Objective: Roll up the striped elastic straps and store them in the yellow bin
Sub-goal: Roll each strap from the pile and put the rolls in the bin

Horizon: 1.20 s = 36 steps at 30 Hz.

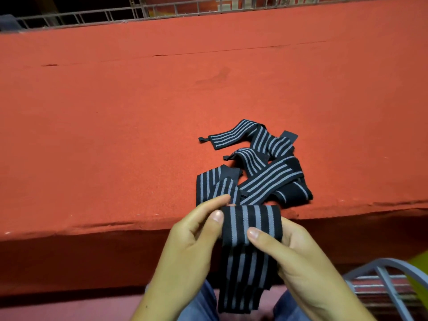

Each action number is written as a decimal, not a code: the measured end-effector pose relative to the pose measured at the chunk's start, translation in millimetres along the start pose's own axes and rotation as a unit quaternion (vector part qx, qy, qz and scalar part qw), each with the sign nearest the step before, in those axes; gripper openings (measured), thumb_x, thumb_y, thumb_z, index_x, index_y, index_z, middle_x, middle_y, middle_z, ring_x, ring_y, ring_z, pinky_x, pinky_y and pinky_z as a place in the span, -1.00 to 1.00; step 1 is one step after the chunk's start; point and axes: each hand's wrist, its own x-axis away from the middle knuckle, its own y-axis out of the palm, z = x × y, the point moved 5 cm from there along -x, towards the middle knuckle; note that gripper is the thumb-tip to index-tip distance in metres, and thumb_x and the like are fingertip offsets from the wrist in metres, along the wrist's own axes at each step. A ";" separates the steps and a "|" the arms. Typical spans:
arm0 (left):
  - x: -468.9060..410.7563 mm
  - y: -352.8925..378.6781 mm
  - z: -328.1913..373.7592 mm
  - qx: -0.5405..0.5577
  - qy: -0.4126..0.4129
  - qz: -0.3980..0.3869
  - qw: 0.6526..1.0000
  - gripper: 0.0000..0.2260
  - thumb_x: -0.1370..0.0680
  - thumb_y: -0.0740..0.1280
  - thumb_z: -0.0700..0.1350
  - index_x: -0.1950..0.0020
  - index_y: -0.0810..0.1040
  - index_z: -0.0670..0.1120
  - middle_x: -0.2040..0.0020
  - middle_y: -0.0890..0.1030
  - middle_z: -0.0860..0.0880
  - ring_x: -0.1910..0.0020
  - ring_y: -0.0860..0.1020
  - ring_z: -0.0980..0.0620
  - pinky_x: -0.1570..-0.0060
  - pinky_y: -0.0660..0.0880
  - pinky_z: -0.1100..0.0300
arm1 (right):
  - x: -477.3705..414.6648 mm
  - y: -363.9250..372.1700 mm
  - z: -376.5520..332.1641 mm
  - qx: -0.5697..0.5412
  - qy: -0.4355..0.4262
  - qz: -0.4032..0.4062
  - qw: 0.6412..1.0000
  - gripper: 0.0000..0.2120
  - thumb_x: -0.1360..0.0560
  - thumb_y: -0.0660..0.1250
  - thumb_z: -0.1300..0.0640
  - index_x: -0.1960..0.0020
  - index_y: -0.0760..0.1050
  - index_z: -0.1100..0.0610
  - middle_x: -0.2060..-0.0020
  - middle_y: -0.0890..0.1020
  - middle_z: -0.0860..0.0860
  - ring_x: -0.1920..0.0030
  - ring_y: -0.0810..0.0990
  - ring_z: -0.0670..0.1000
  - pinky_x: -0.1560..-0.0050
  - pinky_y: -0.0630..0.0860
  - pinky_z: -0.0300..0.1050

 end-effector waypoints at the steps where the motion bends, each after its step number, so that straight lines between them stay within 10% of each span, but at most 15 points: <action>1: 1.6 2.6 -1.0 0.010 -0.010 -0.021 1.000 -0.76 -0.62 0.38 0.00 -0.28 0.65 0.10 -0.17 0.71 0.19 -0.22 0.64 0.21 -0.23 0.54 0.29 | 0.2 0.0 -0.8 0.005 -0.008 0.002 1.000 -0.72 -0.54 0.47 0.18 -0.25 0.68 0.14 -0.15 0.76 0.10 -0.23 0.72 0.10 -0.30 0.58 0.06; 10: 1.6 7.3 -2.6 0.025 -0.016 -0.014 0.999 -0.71 -0.53 0.45 -0.30 -0.16 0.69 0.04 0.03 0.77 0.05 0.07 0.71 0.20 0.04 0.57 0.38 | 0.5 -0.3 -2.6 0.114 -0.047 0.027 0.992 -0.66 -0.50 0.42 -0.05 -0.25 0.63 -0.01 -0.08 0.78 -0.09 -0.14 0.74 -0.10 -0.26 0.60 0.00; 16: 2.6 9.3 -8.0 0.041 -0.021 -0.021 0.999 -0.61 -0.41 0.52 -0.06 -0.24 0.66 0.04 -0.04 0.76 0.04 -0.03 0.72 0.13 -0.05 0.59 0.31 | 1.1 -3.8 -9.0 0.117 -0.097 0.035 0.988 -0.79 -0.52 0.43 0.01 -0.13 0.70 -0.12 -0.07 0.78 -0.06 -0.13 0.74 -0.07 -0.15 0.63 -0.13; 36: 3.6 8.6 -3.2 0.061 0.029 0.002 0.998 -0.73 -0.45 0.54 -0.15 -0.11 0.72 0.10 -0.04 0.76 -0.02 -0.05 0.72 0.04 -0.02 0.60 0.29 | 3.0 0.3 0.8 0.021 0.000 -0.019 1.000 -0.80 -0.54 0.46 -0.03 -0.14 0.74 -0.12 -0.11 0.78 0.04 -0.20 0.74 0.01 -0.17 0.63 -0.18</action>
